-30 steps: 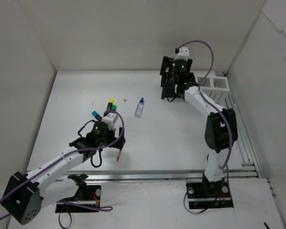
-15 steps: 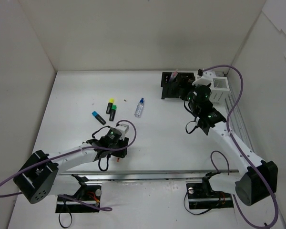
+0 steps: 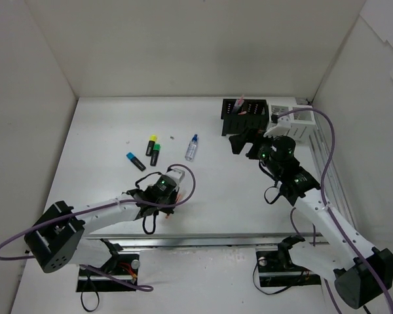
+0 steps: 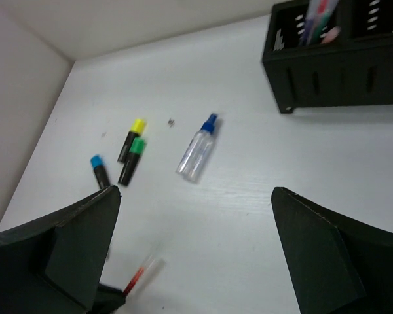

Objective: Sort the stationery into containers
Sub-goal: Pick up the pen from the center of the board.

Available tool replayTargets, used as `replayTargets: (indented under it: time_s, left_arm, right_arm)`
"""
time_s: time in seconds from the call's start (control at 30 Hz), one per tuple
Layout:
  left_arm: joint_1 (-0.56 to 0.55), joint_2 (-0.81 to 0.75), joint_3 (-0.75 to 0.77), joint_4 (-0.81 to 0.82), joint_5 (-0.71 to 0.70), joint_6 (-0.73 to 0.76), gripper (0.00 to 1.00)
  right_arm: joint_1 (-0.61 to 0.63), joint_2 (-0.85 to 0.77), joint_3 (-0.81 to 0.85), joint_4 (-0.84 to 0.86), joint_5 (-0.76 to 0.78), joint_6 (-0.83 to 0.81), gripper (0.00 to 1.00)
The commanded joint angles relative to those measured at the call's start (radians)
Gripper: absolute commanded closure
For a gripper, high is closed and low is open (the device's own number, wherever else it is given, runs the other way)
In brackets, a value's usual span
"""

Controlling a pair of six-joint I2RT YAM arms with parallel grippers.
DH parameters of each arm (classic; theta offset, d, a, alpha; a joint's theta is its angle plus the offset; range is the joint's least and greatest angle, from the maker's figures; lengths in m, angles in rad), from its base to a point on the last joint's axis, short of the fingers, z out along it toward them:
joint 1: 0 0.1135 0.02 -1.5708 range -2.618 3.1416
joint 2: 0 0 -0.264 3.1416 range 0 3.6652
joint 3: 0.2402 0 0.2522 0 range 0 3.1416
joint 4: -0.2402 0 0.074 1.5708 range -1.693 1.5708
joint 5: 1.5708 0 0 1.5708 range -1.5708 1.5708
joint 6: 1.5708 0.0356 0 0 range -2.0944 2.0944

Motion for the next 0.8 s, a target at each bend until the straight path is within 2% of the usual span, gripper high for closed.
replayTargets:
  time_s: [0.0, 0.17, 0.5, 0.57, 0.6, 0.67, 0.7, 0.77]
  left_arm:
    - [-0.029, -0.094, 0.093, 0.065, -0.039, 0.08, 1.0]
    - [-0.048, -0.141, 0.139, 0.113, -0.026, 0.15, 1.0]
    - [-0.057, -0.109, 0.224, 0.187, -0.019, 0.188, 1.0]
    - [-0.057, -0.105, 0.232, 0.202, -0.019, 0.191, 1.0]
    - [-0.057, -0.105, 0.236, 0.202, -0.022, 0.194, 1.0]
    - [-0.057, -0.096, 0.253, 0.202, -0.035, 0.197, 1.0]
    - [-0.057, -0.094, 0.259, 0.204, -0.035, 0.197, 1.0]
    - [-0.057, -0.092, 0.276, 0.202, -0.042, 0.208, 0.98]
  right_arm:
    - [0.035, 0.081, -0.001, 0.019, -0.238, 0.021, 0.02]
    - [0.118, 0.248, 0.002, 0.079, -0.278, 0.103, 0.02]
    - [0.26, 0.439, 0.002, 0.312, -0.287, 0.202, 0.04]
    - [0.277, 0.469, 0.009, 0.321, -0.297, 0.21, 0.13]
    - [0.277, 0.477, 0.02, 0.331, -0.3, 0.213, 0.26]
    - [0.282, 0.491, 0.026, 0.332, -0.297, 0.215, 0.45]
    - [0.283, 0.488, 0.031, 0.334, -0.287, 0.219, 0.65]
    - [0.285, 0.473, 0.032, 0.335, -0.252, 0.213, 0.77]
